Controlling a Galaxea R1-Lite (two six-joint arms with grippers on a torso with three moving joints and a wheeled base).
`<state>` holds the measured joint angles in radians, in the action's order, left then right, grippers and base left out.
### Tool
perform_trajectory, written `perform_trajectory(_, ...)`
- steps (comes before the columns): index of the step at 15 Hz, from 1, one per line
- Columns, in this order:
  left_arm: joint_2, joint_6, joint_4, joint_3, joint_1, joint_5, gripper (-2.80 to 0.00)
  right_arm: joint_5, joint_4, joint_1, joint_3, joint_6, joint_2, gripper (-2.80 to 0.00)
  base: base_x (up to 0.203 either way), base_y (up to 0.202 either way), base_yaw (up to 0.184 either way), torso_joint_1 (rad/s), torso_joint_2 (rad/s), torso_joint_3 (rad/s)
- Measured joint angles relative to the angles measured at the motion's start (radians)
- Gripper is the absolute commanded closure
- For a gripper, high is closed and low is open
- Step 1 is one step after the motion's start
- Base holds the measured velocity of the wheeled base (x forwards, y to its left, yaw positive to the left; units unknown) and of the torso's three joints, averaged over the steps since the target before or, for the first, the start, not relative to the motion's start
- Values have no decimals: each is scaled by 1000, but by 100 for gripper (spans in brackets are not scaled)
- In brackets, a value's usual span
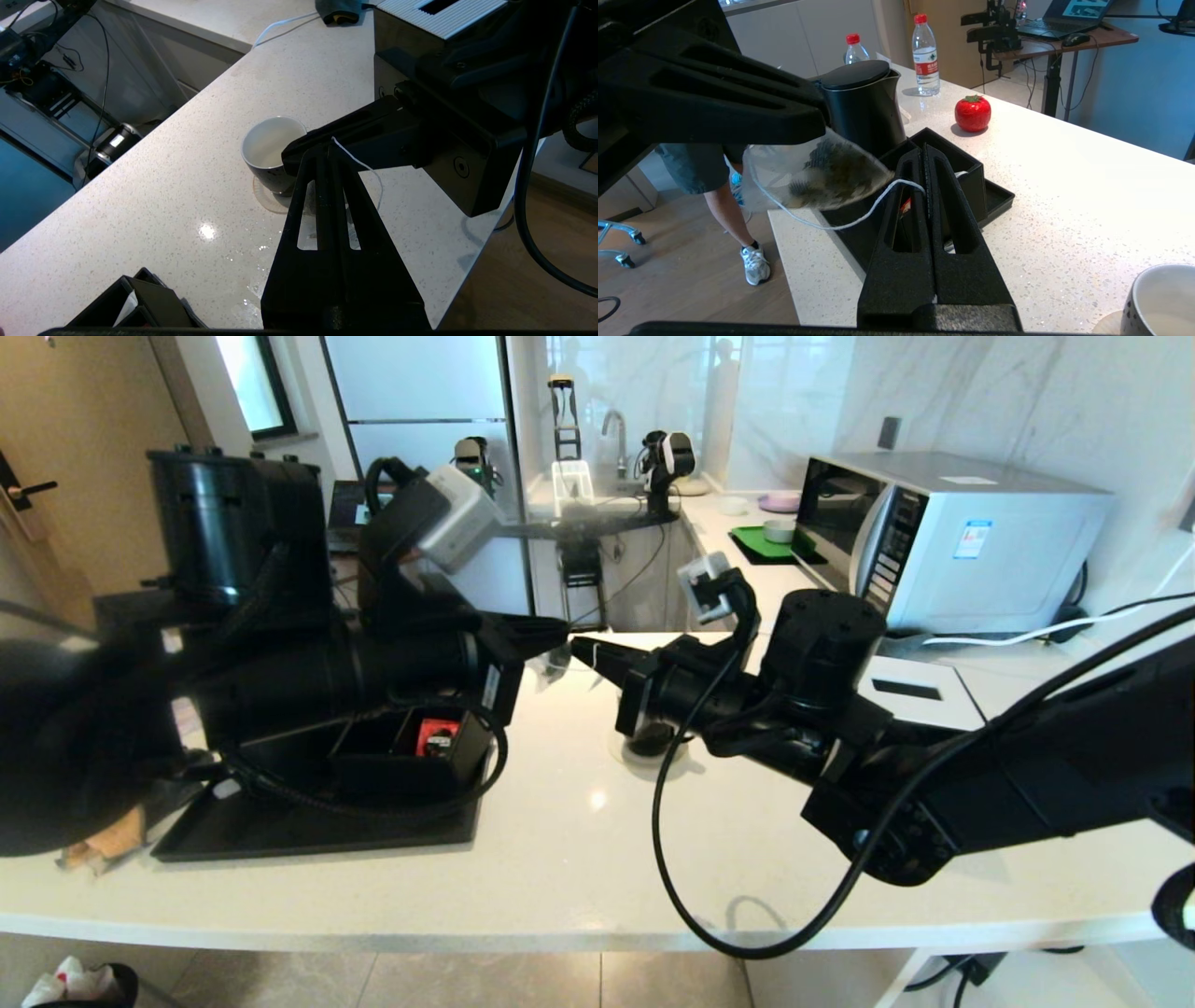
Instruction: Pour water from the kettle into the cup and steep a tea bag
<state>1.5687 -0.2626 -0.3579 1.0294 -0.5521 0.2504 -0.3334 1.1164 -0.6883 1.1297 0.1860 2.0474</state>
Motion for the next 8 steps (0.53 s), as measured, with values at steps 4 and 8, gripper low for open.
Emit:
perform_trajectory(4, 0, 0, 0, -1, 0, 0, 0, 0, 5, 5, 4, 0, 1, 0, 0, 0, 0, 0, 0, 0)
perform_trajectory(8, 1, 0, 0, -2, 0, 0, 0, 0, 7, 7, 4, -1, 1, 0, 0, 0, 0, 0, 0, 0)
